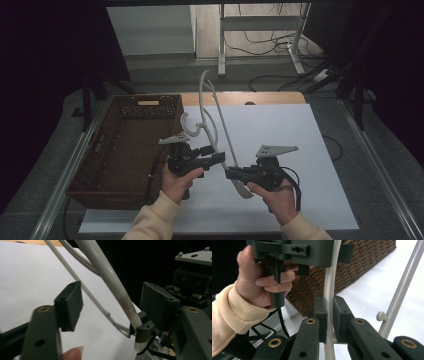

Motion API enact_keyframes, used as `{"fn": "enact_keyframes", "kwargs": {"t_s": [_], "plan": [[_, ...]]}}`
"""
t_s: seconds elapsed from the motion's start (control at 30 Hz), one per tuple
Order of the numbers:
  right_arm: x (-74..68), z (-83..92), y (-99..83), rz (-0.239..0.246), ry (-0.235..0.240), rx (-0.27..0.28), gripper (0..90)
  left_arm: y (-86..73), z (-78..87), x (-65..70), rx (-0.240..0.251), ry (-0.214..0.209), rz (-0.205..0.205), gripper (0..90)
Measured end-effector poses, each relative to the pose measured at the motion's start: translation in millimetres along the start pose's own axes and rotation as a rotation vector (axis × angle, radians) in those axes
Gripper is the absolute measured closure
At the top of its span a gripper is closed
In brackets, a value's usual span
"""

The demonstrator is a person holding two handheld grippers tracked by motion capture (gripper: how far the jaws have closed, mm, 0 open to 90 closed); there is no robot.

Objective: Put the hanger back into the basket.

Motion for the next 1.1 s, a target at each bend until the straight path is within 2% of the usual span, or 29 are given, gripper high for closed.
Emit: {"fn": "enact_keyframes", "kwargs": {"t_s": [0.27,0.47,0.57,0.67,0.73,0.83,0.93,1.0,1.03,1.1], "plan": [[-2.5,-6.4,-3.1,-0.009,0.030,0.002,82.2,-1.8,2.3,-2.9,0.030,-0.061,0.028,68.4],[-3.3,-12.0,-6.4,-0.018,0.045,0.000,81.9,-2.9,3.7,-6.1,0.037,-0.128,0.088,74.1],[-4.5,-14.5,-7.4,-0.012,0.047,-0.002,81.5,-2.7,3.9,-5.0,0.040,-0.155,0.104,76.8],[-4.9,-17.1,-8.5,-0.006,0.053,-0.012,81.3,-2.5,3.8,-3.0,0.039,-0.166,0.105,78.6],[-5.3,-17.9,-8.9,-0.002,0.056,-0.016,81.2,-2.1,4.1,-2.0,0.041,-0.188,0.111,80.0],[-5.6,-17.7,-9.0,-0.002,0.058,-0.016,79.1,-0.8,5.8,-0.8,0.032,-0.173,0.076,81.2],[-3.6,-14.8,-7.0,-0.005,0.078,-0.007,67.9,0.3,8.0,-1.7,0.030,-0.175,0.076,81.2],[-0.2,-11.9,-4.7,-0.017,0.103,-0.032,56.9,0.9,9.9,-2.2,0.029,-0.174,0.072,81.2],[1.1,-10.4,-4.4,-0.014,0.112,-0.033,54.1,1.2,10.8,-2.3,0.027,-0.171,0.068,81.2],[4.5,-4.2,-4.3,-0.005,0.088,-0.018,42.6,2.2,13.4,-2.3,0.024,-0.173,0.063,81.2]]}}
Point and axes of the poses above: each handheld gripper's, and its own axes: z roughly backward along the jaws, y roughly out of its top, x roughly to its right, the point moved 2 cm from there along -z, roughly forward along the jaws, and after that the axes turned 11 degrees about -z, right-handed, at the moved point
